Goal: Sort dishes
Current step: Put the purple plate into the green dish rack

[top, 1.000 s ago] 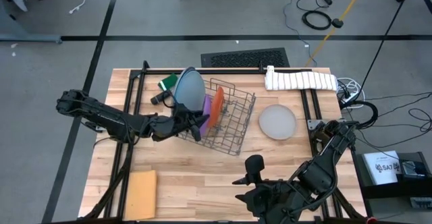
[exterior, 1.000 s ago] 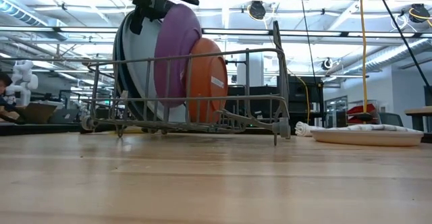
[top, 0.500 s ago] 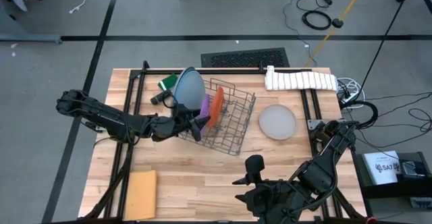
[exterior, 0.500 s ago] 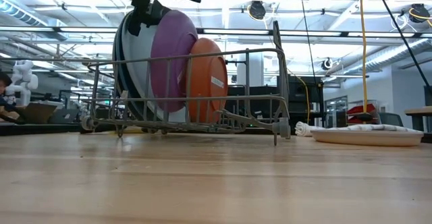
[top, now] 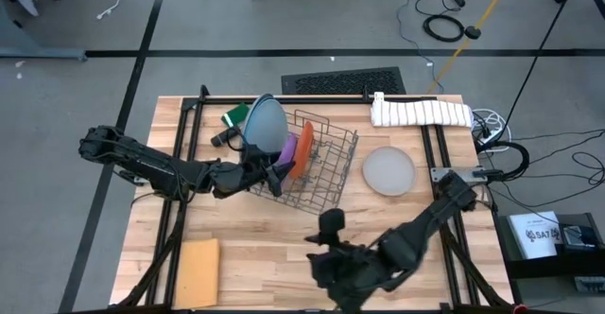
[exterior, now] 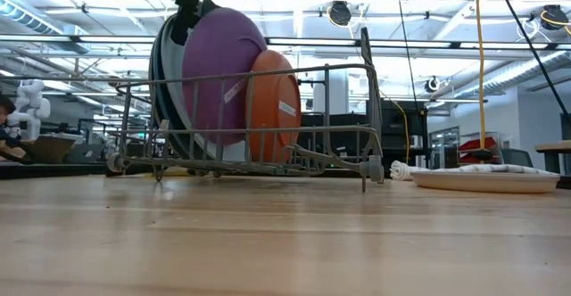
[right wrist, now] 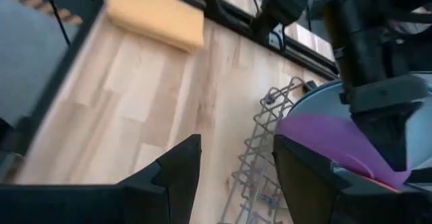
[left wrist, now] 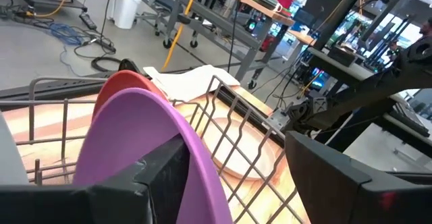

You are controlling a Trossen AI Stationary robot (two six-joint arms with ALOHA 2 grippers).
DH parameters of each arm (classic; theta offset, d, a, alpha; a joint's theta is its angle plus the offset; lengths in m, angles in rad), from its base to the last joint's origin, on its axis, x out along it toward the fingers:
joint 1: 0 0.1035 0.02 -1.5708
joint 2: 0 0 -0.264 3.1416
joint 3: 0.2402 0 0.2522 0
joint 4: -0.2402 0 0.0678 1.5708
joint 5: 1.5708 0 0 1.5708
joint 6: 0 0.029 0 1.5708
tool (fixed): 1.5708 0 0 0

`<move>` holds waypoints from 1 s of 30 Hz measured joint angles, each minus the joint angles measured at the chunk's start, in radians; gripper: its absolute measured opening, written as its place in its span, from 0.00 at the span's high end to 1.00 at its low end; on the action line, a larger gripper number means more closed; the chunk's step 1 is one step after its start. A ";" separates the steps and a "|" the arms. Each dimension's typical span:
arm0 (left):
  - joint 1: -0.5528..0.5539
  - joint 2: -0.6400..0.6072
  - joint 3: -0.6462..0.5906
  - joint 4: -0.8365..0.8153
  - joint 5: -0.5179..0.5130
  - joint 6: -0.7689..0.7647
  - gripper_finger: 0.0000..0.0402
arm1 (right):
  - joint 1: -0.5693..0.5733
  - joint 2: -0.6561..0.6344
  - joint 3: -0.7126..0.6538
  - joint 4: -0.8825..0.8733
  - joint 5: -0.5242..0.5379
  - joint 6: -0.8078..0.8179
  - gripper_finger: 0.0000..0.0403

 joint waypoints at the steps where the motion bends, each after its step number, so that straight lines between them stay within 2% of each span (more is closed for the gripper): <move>1: 0.000 0.000 0.000 -0.001 0.000 0.000 0.40 | -0.011 0.013 0.000 0.002 0.000 -0.006 0.55; 7: 0.000 0.000 0.000 0.002 -0.006 0.000 0.40 | -0.096 0.107 0.000 0.056 0.009 -0.049 0.55; 11: 0.000 0.000 0.000 0.003 -0.007 0.000 0.40 | -0.130 0.176 0.000 0.086 0.078 -0.059 0.59; 15: 0.000 -0.004 0.000 0.011 -0.008 0.000 0.40 | -0.152 0.214 -0.001 0.079 0.178 -0.015 0.72; 19: 0.000 -0.010 0.000 0.028 0.003 0.000 0.40 | -0.165 0.231 -0.001 0.098 0.252 0.031 0.93; 21: 0.000 -0.011 0.000 0.033 0.006 0.000 0.40 | -0.165 0.233 -0.001 0.101 0.270 0.050 0.98; 30: 0.000 -0.011 0.000 0.056 0.013 -0.025 0.40 | -0.176 0.233 -0.001 0.101 0.361 0.163 1.00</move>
